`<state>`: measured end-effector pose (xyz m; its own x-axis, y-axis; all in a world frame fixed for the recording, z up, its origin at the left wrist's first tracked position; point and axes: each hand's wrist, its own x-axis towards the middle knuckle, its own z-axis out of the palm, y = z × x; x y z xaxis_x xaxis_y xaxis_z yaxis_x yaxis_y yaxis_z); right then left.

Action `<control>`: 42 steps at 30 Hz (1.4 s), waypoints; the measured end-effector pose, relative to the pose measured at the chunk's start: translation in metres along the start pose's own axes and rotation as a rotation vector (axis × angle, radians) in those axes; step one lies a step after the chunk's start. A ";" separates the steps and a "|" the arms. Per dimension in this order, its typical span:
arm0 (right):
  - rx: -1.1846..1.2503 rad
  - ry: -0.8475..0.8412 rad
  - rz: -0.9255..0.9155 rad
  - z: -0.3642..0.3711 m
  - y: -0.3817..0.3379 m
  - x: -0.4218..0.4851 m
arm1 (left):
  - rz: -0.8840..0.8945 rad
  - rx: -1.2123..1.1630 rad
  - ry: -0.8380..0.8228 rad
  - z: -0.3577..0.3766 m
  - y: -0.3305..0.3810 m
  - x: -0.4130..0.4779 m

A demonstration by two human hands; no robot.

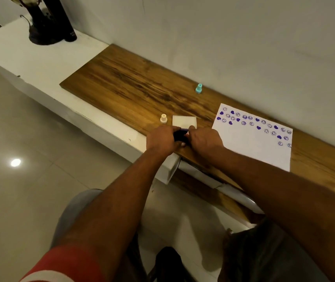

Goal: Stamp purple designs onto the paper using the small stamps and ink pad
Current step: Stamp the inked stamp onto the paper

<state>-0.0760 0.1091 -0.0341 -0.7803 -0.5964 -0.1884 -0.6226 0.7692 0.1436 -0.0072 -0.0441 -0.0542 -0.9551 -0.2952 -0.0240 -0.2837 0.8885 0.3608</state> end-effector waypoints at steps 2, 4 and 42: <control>0.017 0.014 -0.003 0.003 -0.001 -0.002 | -0.005 0.005 -0.005 0.000 0.000 0.001; 0.021 0.027 -0.005 0.003 0.000 -0.001 | -0.022 0.026 -0.026 -0.003 0.005 0.001; 0.520 0.258 0.300 0.022 0.189 0.009 | 0.176 0.089 -0.048 0.099 0.151 0.009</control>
<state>-0.1996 0.2537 -0.0297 -0.9452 -0.3245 0.0350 -0.3160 0.8831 -0.3468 -0.0668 0.1221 -0.0928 -0.9930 -0.1176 -0.0128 -0.1165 0.9531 0.2794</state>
